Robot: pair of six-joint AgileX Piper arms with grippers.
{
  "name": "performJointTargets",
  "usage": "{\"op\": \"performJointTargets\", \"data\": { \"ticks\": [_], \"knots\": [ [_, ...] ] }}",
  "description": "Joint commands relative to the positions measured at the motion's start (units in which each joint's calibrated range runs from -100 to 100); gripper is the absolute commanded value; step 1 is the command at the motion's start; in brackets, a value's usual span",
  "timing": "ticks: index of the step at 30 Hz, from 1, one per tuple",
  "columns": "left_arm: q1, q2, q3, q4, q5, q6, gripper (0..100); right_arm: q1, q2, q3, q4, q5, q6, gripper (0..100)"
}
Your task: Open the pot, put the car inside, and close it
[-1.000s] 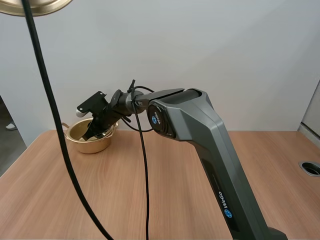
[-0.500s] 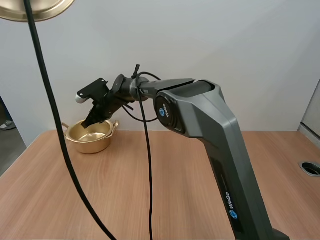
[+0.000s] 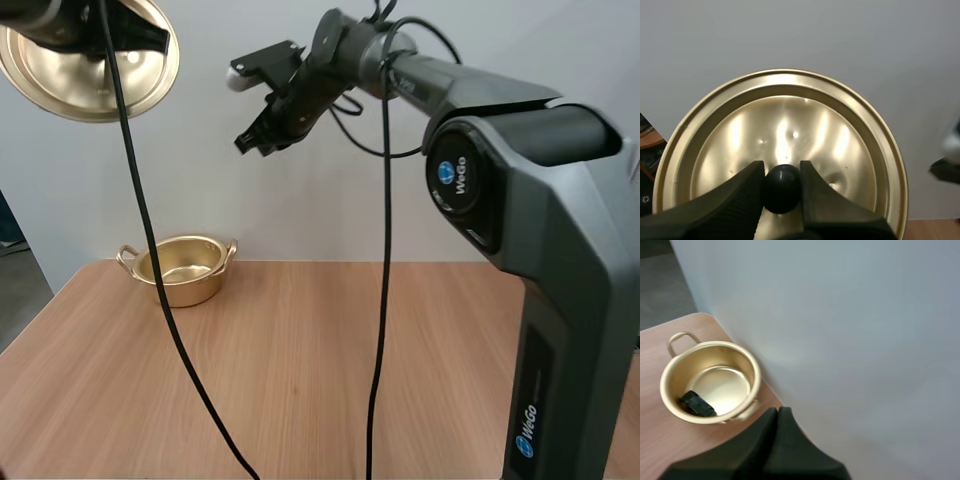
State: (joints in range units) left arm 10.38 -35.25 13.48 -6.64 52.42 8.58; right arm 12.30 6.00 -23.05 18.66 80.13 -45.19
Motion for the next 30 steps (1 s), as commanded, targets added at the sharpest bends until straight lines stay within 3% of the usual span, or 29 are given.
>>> {"op": "performJointTargets", "data": {
  "ticks": [1,9,15,22,30],
  "knots": [
    [0.02,3.6,4.1,-0.3,-6.9,0.0,0,-4.2,-6.3,0.0,-1.8,4.8,0.6,0],
    [0.02,19.7,6.3,-4.9,-9.4,1.5,0,-14.8,-20.9,0.0,-1.8,7.7,-1.2,0],
    [-0.05,29.4,6.1,-6.9,-9.4,1.6,0,-19.5,-29.0,0.0,-1.8,8.6,-4.9,0],
    [-0.05,36.2,6.1,-8.3,-12.3,3.5,0,-20.1,-34.6,0.0,-1.3,8.8,-5.1,0],
    [-0.05,42.6,3.1,-15.3,-11.4,8.8,0,-20.1,-36.4,0.2,-1.3,10.3,-4.0,0]
  ]
}}
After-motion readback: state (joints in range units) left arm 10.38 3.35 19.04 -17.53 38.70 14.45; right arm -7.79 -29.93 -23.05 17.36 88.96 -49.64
